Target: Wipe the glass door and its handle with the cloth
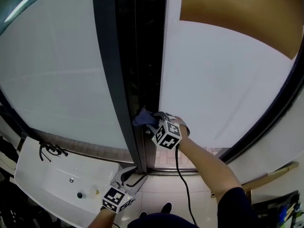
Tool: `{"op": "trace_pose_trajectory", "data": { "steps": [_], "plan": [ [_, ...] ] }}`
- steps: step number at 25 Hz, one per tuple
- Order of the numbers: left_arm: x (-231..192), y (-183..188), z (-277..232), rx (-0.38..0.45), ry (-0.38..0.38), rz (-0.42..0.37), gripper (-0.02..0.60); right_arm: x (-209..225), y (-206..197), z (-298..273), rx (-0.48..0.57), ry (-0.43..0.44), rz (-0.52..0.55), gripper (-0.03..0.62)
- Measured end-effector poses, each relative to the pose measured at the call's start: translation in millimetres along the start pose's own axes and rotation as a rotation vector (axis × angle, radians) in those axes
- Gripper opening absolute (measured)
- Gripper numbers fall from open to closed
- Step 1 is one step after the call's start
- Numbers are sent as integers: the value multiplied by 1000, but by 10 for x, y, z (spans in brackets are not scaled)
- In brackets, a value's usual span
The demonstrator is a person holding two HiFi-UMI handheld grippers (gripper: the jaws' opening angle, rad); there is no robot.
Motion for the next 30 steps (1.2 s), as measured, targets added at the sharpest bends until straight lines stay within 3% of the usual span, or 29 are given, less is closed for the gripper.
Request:
{"op": "trace_pose_trajectory", "data": {
  "steps": [4, 12, 18, 25, 30],
  "plan": [
    [0, 18, -119, 1, -9, -2, 173, 106, -284, 108, -69, -51, 22, 114],
    [83, 68, -333, 2, -63, -14, 172, 287, -909, 602, -125, -159, -52, 114],
    [161, 91, -393, 4, -93, -29, 172, 354, -1376, 1109, -150, -253, -165, 112],
    [182, 118, -390, 10, -110, -39, 172, 423, -2015, 1666, -267, -355, -255, 112],
    [183, 121, -349, 21, -107, -35, 170, 376, -2037, 1768, -249, -350, -331, 112]
  ]
}}
Point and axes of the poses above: the fingertips, and each gripper's own axes: z backward along the fingers, x to its right, y out of its top, the point moved 7 cm from there along z, backward along the fingers, and after that the axes turned 14 degrees about y, right-handed, at the moved point
